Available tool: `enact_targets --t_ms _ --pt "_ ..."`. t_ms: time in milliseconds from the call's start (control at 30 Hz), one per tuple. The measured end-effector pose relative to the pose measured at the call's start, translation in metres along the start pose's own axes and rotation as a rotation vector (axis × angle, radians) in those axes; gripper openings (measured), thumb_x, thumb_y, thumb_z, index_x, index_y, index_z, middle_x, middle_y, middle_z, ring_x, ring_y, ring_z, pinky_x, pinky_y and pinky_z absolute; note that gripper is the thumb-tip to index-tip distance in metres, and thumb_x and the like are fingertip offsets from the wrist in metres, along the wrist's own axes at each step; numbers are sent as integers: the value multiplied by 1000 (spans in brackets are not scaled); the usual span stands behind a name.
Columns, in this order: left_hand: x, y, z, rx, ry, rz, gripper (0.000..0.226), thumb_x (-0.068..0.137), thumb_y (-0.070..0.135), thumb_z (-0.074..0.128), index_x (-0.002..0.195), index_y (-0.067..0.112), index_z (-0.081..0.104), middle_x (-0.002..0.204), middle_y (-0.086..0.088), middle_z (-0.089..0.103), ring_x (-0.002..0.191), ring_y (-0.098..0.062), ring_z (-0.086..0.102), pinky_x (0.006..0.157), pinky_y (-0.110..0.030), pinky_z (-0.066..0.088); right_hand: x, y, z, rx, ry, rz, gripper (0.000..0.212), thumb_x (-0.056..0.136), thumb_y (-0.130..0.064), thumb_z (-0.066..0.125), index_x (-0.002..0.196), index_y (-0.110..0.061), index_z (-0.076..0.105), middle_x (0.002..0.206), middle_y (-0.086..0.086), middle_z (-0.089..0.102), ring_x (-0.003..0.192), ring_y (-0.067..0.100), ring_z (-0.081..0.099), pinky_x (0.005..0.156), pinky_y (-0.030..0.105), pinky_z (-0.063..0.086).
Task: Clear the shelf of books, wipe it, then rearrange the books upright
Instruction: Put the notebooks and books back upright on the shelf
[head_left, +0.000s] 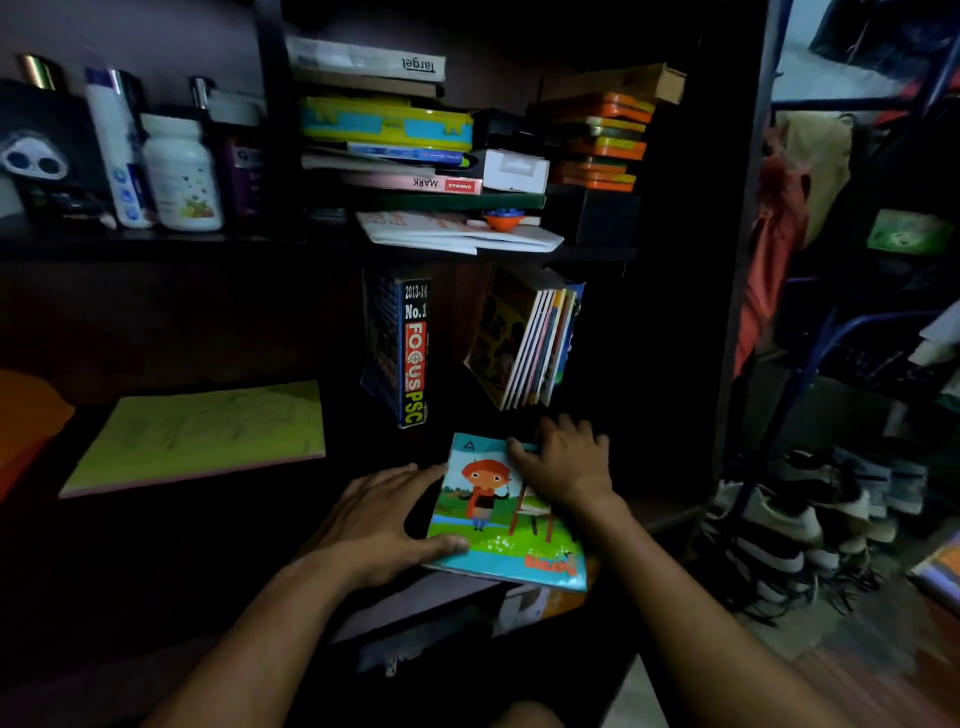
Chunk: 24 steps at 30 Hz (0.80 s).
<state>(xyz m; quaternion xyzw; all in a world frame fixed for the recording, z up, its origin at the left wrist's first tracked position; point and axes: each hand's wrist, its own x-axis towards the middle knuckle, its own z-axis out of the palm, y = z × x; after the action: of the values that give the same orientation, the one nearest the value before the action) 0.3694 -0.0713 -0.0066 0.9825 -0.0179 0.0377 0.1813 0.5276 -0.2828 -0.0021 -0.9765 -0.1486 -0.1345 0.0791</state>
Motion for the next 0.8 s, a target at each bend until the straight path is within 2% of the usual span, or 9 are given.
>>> enact_targets --t_ms 100,167,233,333,467,533,633,700,800 --pt "-1 1 0 2 22 -8 102 71 92 39 157 42 19 163 15 26 150 -6 20 116 -25 17 -2 3 -6 128 10 7 47 93 -64 47 109 -21 58 116 7 63 114 31 53 93 42 38" --pt "-1 2 -2 -13 49 -12 95 75 87 35 156 40 24 160 15 33 147 -9 29 113 -24 22 -6 7 -10 493 65 -20 35 94 -55 58 88 -21 52 91 3 65 91 26 62 77 38 46" --pt "1 0 -2 -49 75 -32 87 77 85 30 149 37 40 148 13 46 137 -14 41 107 -25 31 -12 8 -13 778 217 -73 35 96 -48 61 83 -20 45 79 -1 59 72 17 58 63 36 45" --pt "3 -6 0 -140 113 -64 84 81 79 25 136 24 56 126 3 49 123 -22 47 99 -27 35 -18 7 -12 699 472 -171 35 98 -53 51 88 -21 41 85 -3 47 75 15 46 65 34 39" --pt "2 -12 0 -289 323 -143 48 105 36 48 142 7 52 140 -11 56 130 -31 49 97 -26 33 -16 6 -8 366 662 -152 37 96 -52 50 103 -16 49 97 4 47 86 21 44 73 35 33" --pt "2 -13 -2 -412 415 -213 45 106 29 47 145 6 48 142 -17 56 128 -31 53 94 -25 36 -19 2 -12 424 588 -203 32 95 -51 51 94 -19 51 86 3 53 77 23 51 65 35 36" --pt "5 -5 -1 -413 343 -282 61 105 42 32 157 11 23 160 -15 34 142 -32 40 111 -34 34 -31 -11 -16 513 328 -384 36 95 -58 53 84 -24 53 70 1 63 61 25 63 51 29 40" --pt "2 2 2 -176 234 -203 59 106 47 24 158 21 13 163 -5 27 140 -30 42 110 -35 33 -46 -27 -25 603 146 -426 45 88 -67 58 104 -24 56 89 -3 70 77 16 67 62 28 49" --pt "-5 7 4 22 294 110 50 97 64 17 141 40 24 145 11 42 105 -26 61 87 -36 45 -61 -41 -30 763 -39 -438 66 81 -69 66 129 -24 59 122 -6 67 106 -1 56 90 14 48"
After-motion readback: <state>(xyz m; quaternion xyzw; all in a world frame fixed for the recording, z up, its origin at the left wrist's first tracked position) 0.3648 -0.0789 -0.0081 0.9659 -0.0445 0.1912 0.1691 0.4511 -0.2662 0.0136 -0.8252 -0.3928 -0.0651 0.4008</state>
